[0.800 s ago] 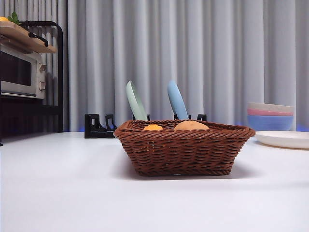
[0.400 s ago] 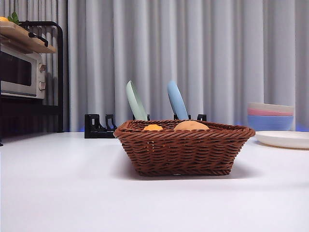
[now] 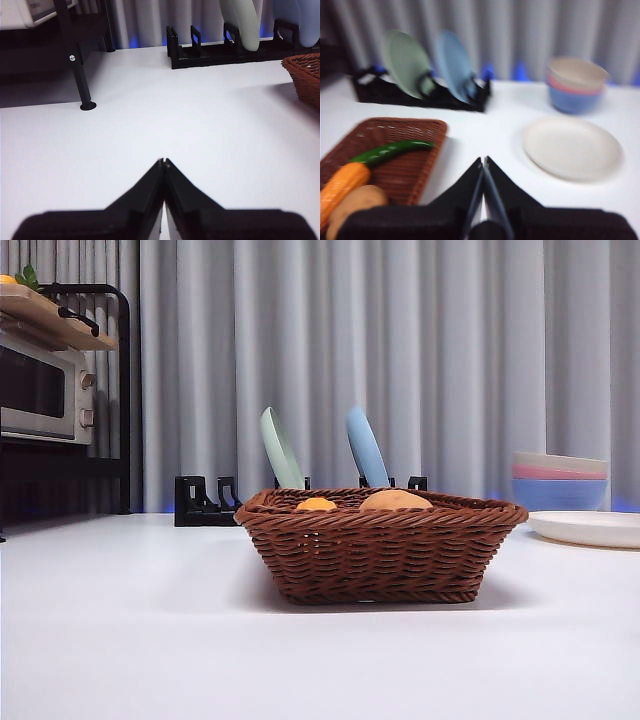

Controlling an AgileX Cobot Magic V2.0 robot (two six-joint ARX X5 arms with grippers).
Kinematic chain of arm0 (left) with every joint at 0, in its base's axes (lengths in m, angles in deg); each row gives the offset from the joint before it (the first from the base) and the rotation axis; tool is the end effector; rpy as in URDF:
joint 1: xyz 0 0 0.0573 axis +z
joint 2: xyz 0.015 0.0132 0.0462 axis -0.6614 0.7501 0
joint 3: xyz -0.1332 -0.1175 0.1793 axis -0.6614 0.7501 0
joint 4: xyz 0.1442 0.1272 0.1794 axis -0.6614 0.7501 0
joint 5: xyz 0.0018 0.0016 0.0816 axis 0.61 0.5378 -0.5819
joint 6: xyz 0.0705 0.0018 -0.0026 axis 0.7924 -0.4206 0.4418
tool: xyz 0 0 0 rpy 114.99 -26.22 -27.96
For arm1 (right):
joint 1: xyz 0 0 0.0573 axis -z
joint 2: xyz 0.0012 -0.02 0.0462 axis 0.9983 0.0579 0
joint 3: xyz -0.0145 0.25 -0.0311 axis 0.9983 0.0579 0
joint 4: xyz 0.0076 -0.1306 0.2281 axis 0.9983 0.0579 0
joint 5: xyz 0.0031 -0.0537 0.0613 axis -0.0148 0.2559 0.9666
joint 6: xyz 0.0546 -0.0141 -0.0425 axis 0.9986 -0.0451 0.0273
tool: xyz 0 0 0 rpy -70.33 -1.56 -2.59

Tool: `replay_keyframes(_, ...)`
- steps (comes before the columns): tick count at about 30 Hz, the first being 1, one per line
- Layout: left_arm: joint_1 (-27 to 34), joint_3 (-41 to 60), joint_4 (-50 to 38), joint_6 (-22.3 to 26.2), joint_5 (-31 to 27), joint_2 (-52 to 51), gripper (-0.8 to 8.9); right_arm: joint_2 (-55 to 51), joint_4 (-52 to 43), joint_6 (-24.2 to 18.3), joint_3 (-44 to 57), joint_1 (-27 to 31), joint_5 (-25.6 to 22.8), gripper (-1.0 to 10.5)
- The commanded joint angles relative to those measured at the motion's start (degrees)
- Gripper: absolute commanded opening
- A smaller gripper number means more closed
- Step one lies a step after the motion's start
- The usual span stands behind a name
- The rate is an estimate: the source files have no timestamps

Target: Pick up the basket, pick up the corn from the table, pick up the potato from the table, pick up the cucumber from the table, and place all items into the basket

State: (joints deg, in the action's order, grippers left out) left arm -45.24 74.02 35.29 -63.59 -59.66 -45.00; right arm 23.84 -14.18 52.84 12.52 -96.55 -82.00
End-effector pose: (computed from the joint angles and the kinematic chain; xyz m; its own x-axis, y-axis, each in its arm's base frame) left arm 0.1425 -0.0071 0.1474 0.9849 -0.0211 -0.1718 0.0283 0.9988 0.0393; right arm 0.1373 0.0257 0.2669 0.9710 0.2025 -0.1275 -0.2093 0.9769 -0.0429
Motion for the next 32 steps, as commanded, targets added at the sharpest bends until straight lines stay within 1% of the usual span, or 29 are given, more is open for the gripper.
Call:
replay_keyframes(1, 0.17, 0.87, -0.2, -0.35, -0.07, -0.17, -0.03, -3.08, -4.52, -2.93, 5.38, 5.05, 6.49, 0.0)
replay_keyframes(3, 0.17, 0.87, -0.2, -0.35, -0.04, -0.17, -0.03, -5.27, -7.3, -2.93, 8.96, 7.34, 8.76, 0.0)
replay_keyframes(7, 0.17, 0.87, -0.2, -0.35, -0.07, -0.15, -0.03, -9.31, -10.19, -2.91, 15.89, 9.55, 8.68, 0.0)
replay_keyframes(11, 0.17, 0.87, -0.22, -0.35, -0.07, -0.15, -0.03, -12.96, -10.21, -2.58, 21.94, 10.71, 8.68, 0.0)
replay_keyframes(15, 0.17, 0.87, -0.22, -0.35, -0.07, -0.15, -0.03, -15.91, -10.21, -0.9, 26.51, 10.71, 8.68, 0.0)
replay_keyframes(17, 0.17, 0.9, -0.22, -0.35, -0.07, -0.15, -0.03, -16.74, -8.28, -0.07, 27.08, 10.69, 8.5, 0.0)
replay_keyframes(20, 0.17, 0.87, -0.44, -0.35, -0.09, -0.15, -0.03, -16.7, -8.2, 0.17, 27.08, 10.54, 8.55, 0.0)
replay_keyframes(21, 0.17, 0.87, -0.39, -0.35, -0.09, -0.15, -0.03, -16.7, -8.13, 0.83, 27.08, 10.54, 8.57, 0.0)
replay_keyframes(23, 0.17, 0.87, -0.39, -0.35, -0.09, -0.15, -0.03, -16.7, -8.2, 3.54, 27.08, 10.56, 8.57, 0.0)
replay_keyframes(25, 0.17, 0.87, -0.39, -0.35, -0.09, -0.15, -0.03, -16.35, -8.48, 7.26, 27.06, 10.56, 8.63, 0.0)
replay_keyframes(32, 0.17, 0.87, -0.39, -0.35, -0.09, -0.15, -0.03, -15.63, -8.46, 7.61, 27.06, 10.56, 8.39, 0.0)
